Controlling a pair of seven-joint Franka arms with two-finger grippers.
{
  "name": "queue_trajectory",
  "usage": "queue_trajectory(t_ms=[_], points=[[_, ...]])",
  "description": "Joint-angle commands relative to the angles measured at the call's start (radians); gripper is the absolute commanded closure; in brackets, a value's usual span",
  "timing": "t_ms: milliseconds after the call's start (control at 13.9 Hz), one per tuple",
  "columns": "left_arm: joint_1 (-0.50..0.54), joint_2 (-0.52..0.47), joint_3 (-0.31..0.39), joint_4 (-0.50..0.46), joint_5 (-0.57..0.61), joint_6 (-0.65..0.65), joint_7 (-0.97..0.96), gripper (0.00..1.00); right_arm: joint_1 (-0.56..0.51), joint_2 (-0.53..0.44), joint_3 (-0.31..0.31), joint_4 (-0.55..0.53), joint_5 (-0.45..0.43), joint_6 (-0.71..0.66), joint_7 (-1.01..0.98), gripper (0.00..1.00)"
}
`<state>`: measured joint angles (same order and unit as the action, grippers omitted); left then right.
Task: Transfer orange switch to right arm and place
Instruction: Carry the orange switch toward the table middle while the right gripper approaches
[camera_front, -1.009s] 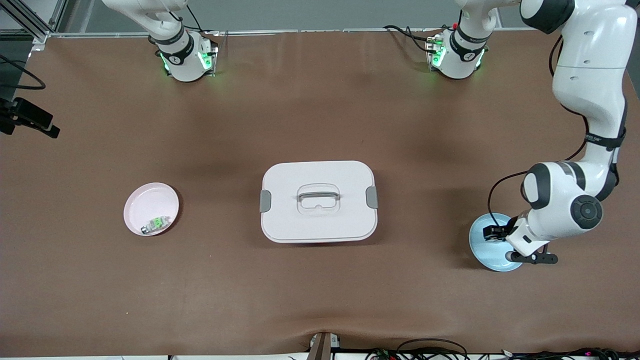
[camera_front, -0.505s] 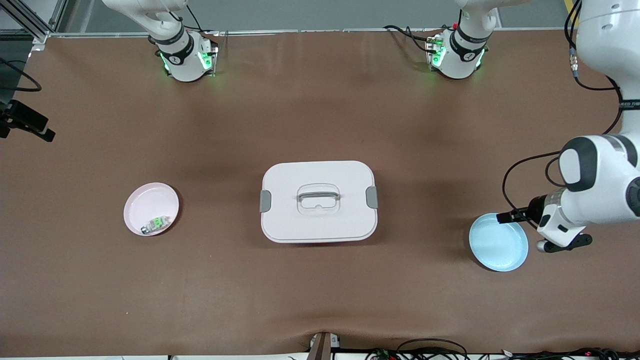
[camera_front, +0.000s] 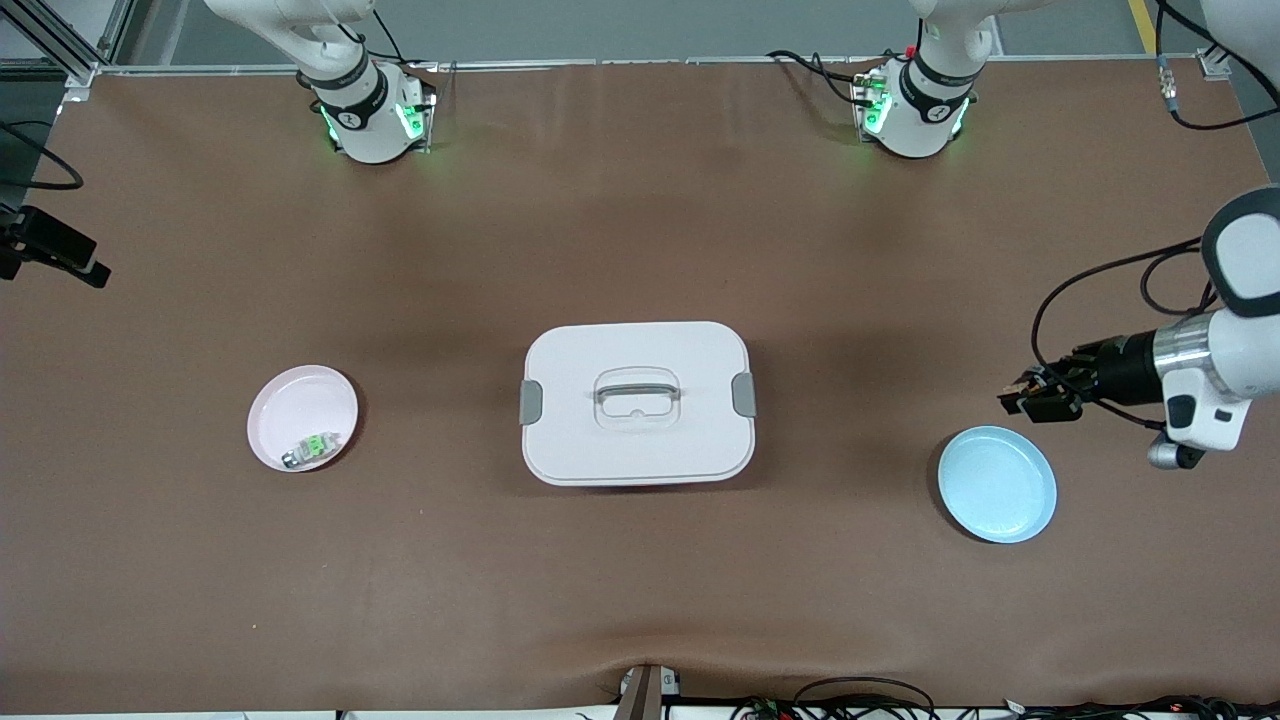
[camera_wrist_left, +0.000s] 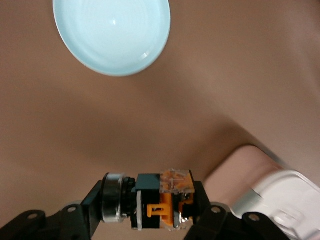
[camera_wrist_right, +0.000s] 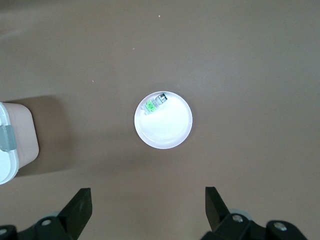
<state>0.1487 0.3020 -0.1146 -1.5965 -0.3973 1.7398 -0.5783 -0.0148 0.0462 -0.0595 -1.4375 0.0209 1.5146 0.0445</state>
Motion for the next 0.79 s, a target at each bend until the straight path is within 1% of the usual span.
queue_trajectory(t_ms=[0,144,216,361,505,577,721], points=[[0.006,-0.079,-0.034,-0.017,-0.089,-0.043,-0.153,0.57,-0.008,0.006,0.004,0.005,-0.003,0.007,-0.012,0.00],[0.005,-0.119,-0.069,-0.016,-0.129,-0.054,-0.304,0.57,-0.004,0.018,0.003,0.005,-0.007,0.009,-0.011,0.00],[0.003,-0.124,-0.092,-0.004,-0.147,-0.054,-0.372,0.57,-0.005,0.021,0.003,0.005,-0.004,0.012,-0.011,0.00],[0.003,-0.121,-0.152,0.032,-0.193,-0.052,-0.542,0.57,-0.002,0.078,0.003,0.005,-0.007,0.016,-0.011,0.00],[0.000,-0.119,-0.203,0.056,-0.230,-0.045,-0.682,0.57,-0.002,0.086,0.003,0.005,-0.007,0.019,-0.012,0.00],[0.000,-0.113,-0.238,0.076,-0.239,-0.043,-0.751,0.57,-0.002,0.107,0.004,0.003,-0.006,0.022,-0.012,0.00],[-0.017,-0.100,-0.284,0.086,-0.241,-0.030,-0.888,0.57,-0.010,0.161,0.004,0.003,0.007,0.018,-0.009,0.00]])
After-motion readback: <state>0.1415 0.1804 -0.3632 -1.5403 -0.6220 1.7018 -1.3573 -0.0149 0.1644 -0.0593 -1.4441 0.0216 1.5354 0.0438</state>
